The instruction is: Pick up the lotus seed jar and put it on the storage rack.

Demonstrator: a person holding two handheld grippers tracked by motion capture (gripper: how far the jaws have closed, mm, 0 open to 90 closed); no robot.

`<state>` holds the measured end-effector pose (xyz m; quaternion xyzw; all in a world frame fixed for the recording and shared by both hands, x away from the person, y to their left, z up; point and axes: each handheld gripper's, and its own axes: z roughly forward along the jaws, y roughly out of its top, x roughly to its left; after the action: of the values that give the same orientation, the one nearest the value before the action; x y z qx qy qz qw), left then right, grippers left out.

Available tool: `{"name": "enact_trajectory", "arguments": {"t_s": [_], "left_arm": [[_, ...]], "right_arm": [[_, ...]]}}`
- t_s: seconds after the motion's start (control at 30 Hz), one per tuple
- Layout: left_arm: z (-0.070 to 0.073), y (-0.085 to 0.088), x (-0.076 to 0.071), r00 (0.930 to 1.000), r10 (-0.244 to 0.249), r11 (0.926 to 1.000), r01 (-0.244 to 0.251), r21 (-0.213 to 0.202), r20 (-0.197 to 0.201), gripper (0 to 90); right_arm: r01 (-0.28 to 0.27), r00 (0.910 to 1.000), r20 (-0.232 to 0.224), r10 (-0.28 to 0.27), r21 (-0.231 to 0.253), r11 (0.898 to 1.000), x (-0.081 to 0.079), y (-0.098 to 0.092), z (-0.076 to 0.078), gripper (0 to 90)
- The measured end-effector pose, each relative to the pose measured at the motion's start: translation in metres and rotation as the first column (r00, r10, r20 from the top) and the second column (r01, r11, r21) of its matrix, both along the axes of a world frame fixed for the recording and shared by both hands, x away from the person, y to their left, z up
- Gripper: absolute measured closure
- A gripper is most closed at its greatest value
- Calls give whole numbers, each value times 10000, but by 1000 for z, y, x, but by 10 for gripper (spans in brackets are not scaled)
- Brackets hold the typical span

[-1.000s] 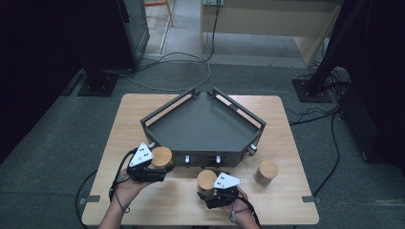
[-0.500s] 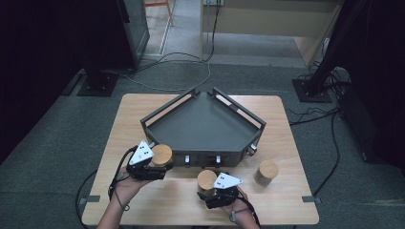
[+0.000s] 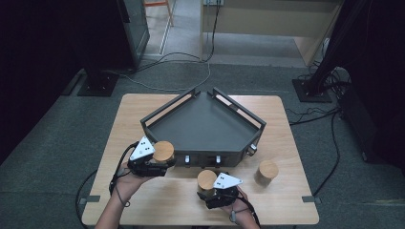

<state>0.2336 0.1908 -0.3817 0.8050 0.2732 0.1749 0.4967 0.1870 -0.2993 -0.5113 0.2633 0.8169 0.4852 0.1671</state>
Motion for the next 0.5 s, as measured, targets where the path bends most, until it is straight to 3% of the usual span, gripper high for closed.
{"name": "enact_trajectory", "arguments": {"t_s": [0.17,0.5], "left_arm": [[4,0,1,10000,-18,10000,18,81,27,251],[9,1,5,10000,-2,9999,2,-150,2,251]], "right_arm": [[2,10000,-2,-2,-6,10000,0,0,0,133],[4,10000,-10,-4,-14,10000,0,0,0,133]]}}
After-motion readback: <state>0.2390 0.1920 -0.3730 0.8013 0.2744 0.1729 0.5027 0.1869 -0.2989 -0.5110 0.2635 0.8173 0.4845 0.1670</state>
